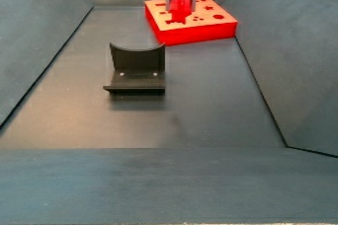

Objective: Pick up the star object. Move up. Place the star object on the fixture. Regrasp the star object. Move to above the board. Insert the star object.
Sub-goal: Place the star object on the fixture.

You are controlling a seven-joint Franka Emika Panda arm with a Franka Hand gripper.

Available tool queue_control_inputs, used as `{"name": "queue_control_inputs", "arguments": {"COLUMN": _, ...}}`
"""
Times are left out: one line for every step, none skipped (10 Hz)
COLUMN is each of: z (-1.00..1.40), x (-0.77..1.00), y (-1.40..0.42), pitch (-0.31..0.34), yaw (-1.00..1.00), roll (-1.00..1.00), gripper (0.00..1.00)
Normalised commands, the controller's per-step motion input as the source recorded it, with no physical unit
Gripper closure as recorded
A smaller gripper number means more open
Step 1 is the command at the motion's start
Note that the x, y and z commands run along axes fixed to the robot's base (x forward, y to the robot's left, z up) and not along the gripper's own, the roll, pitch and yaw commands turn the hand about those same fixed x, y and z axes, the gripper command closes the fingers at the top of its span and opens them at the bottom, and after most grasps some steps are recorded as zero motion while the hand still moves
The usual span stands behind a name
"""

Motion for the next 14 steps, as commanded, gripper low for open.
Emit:
{"name": "queue_control_inputs", "arguments": {"z": 0.08, "x": 1.00, "y": 0.25, "pitch": 0.151, "yaw": 0.10, "roll": -1.00, "gripper": 1.00}}
{"name": "queue_control_inputs", "arguments": {"z": 0.05, "x": 1.00, "y": 0.19, "pitch": 0.175, "yaw": 0.06, "roll": -1.00, "gripper": 1.00}}
{"name": "queue_control_inputs", "arguments": {"z": 0.04, "x": 1.00, "y": 0.17, "pitch": 0.186, "yaw": 0.04, "roll": -1.00, "gripper": 1.00}}
{"name": "queue_control_inputs", "arguments": {"z": 0.02, "x": 1.00, "y": 0.14, "pitch": 0.208, "yaw": 0.00, "roll": -0.99, "gripper": 1.00}}
{"name": "queue_control_inputs", "arguments": {"z": 0.01, "x": 1.00, "y": 0.13, "pitch": 0.200, "yaw": -0.02, "roll": -0.90, "gripper": 1.00}}
{"name": "queue_control_inputs", "arguments": {"z": -0.01, "x": 0.92, "y": 0.09, "pitch": 0.166, "yaw": -0.07, "roll": -0.65, "gripper": 1.00}}
{"name": "queue_control_inputs", "arguments": {"z": -0.01, "x": 0.85, "y": 0.08, "pitch": 0.147, "yaw": -0.09, "roll": -0.50, "gripper": 1.00}}
{"name": "queue_control_inputs", "arguments": {"z": -0.01, "x": 0.78, "y": 0.07, "pitch": 0.129, "yaw": -0.10, "roll": -0.35, "gripper": 1.00}}
{"name": "queue_control_inputs", "arguments": {"z": -0.01, "x": 0.73, "y": 0.06, "pitch": 0.115, "yaw": -0.10, "roll": -0.27, "gripper": 1.00}}
{"name": "queue_control_inputs", "arguments": {"z": -0.01, "x": 0.59, "y": 0.05, "pitch": 0.086, "yaw": -0.10, "roll": -0.19, "gripper": 1.00}}
{"name": "queue_control_inputs", "arguments": {"z": -0.01, "x": 0.53, "y": 0.05, "pitch": 0.082, "yaw": -0.09, "roll": -0.18, "gripper": 1.00}}
{"name": "queue_control_inputs", "arguments": {"z": -0.01, "x": 0.43, "y": 0.05, "pitch": 0.081, "yaw": -0.08, "roll": -0.17, "gripper": 1.00}}
{"name": "queue_control_inputs", "arguments": {"z": -0.01, "x": 0.38, "y": 0.05, "pitch": 0.081, "yaw": -0.07, "roll": -0.17, "gripper": 1.00}}
{"name": "queue_control_inputs", "arguments": {"z": -0.01, "x": 0.29, "y": 0.04, "pitch": 0.086, "yaw": -0.06, "roll": -0.17, "gripper": 1.00}}
